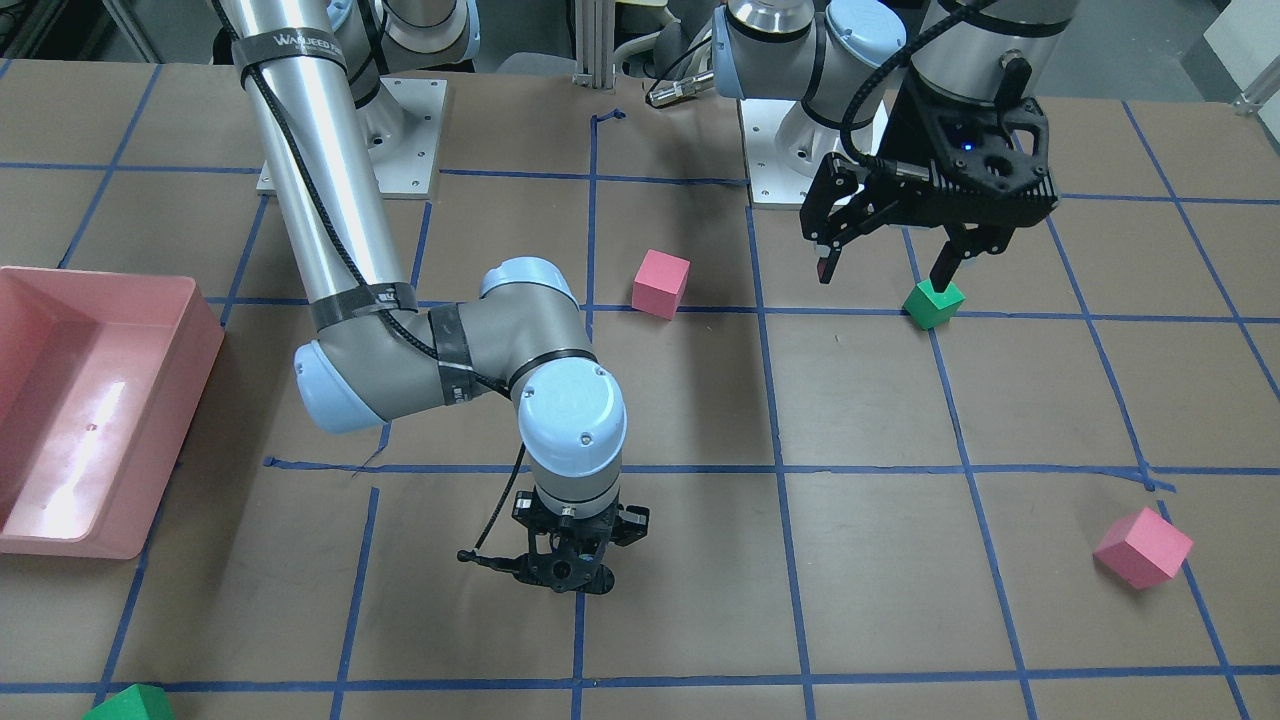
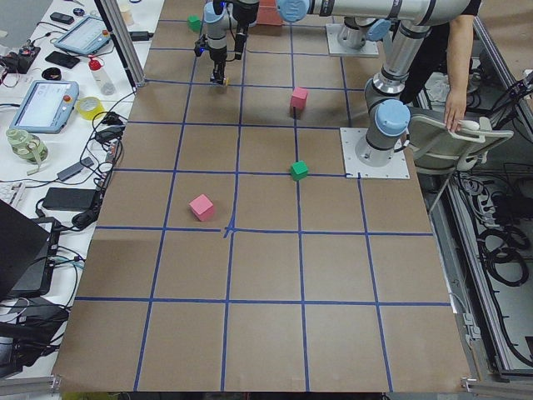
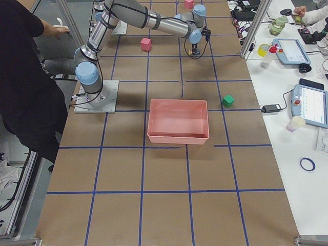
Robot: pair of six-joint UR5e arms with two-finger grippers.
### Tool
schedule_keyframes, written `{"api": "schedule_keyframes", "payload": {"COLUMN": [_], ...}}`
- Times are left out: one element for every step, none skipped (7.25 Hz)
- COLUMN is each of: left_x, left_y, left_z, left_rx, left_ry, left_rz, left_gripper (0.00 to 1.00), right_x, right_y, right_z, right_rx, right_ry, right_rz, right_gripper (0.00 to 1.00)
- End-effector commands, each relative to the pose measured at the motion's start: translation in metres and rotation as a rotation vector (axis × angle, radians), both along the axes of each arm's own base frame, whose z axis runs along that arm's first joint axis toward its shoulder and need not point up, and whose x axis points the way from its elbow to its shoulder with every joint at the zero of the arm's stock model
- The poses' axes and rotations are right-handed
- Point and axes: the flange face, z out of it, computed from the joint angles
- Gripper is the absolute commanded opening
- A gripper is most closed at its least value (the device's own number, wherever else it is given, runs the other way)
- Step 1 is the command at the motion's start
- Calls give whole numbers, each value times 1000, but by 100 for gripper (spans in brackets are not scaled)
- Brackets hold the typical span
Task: Align button upright
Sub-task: 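Lift the button out of the tray and carry it toward the table center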
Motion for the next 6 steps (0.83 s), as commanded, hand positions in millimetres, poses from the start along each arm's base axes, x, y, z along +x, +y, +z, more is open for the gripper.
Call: {"api": "schedule_keyframes", "payload": {"left_x": [-5,-5,-6,-7,-10,-16], "left_y": [2,5,8,15,21,24], "left_z": [-16,-17,-33,-41,-47,-54], "left_rx": [17,-12,-24,-33,-33,-65], "left_ry": [-1,-7,-1,0,2,11], "left_rz": [1,7,-3,0,-4,17], "left_gripper": [100,100,100,100,98,98], "right_x": [14,14,14,12,8,-8], "right_y": [8,8,9,12,11,10], "right_z": [-5,-3,2,11,31,49], "right_rx": [13,10,9,0,-28,-52], "right_ry": [-20,-20,-22,-25,-30,-15], "right_rz": [18,29,39,49,66,106], "right_gripper": [0,90,100,100,100,100]}}
